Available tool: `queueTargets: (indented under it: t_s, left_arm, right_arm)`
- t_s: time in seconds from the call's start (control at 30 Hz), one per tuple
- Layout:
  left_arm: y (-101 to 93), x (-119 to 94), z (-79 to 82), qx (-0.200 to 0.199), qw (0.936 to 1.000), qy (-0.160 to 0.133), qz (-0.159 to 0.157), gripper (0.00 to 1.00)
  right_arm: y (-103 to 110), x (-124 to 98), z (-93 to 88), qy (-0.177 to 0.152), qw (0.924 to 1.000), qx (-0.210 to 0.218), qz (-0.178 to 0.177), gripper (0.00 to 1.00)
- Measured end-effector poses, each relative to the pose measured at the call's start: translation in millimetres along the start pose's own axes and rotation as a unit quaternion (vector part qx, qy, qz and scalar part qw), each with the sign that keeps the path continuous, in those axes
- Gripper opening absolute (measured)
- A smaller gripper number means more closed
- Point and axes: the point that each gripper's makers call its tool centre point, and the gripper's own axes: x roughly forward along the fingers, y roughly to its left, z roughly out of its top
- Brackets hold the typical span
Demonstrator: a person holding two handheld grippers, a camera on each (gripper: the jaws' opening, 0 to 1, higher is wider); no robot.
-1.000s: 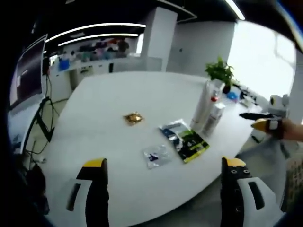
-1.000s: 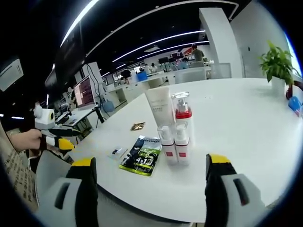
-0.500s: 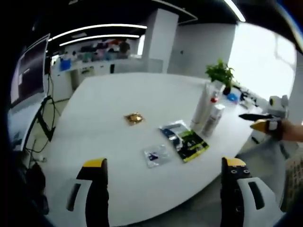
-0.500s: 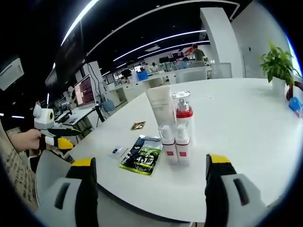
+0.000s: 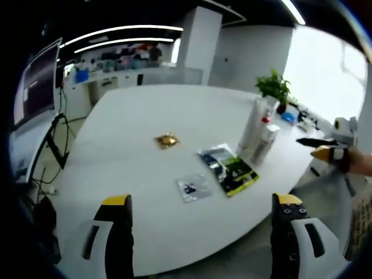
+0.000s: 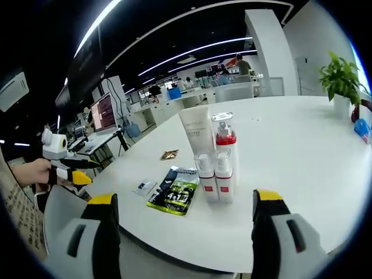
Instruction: Arrange the skincare products in the storage area until every visible bottle or jar stands upright without overlapping.
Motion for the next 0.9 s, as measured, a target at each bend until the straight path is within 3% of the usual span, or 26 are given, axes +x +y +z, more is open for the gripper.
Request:
queueTargets:
  t_s: [0.37,0.73,0.9]
  left_arm:
    - [2.1,15,-2.7,-0.035,0.9989,0.027,0.011,0.96]
    - [-7.6,49,14.0,-0.047,0.9975,0.052,-0.009,0.94]
    - [-8.6,66,21.8,-0.03,0.9975,0.062,-0.013,0.95]
  right_arm:
    - [-1,0,0.8,-0.003,1.0,0.0,-0.002,0.96]
    - [-1,2,1.7,-0.002,1.0,0.003,0.003,0.95]
    - [0,2,0.0,0.004,1.0,0.004,0.005,0.95]
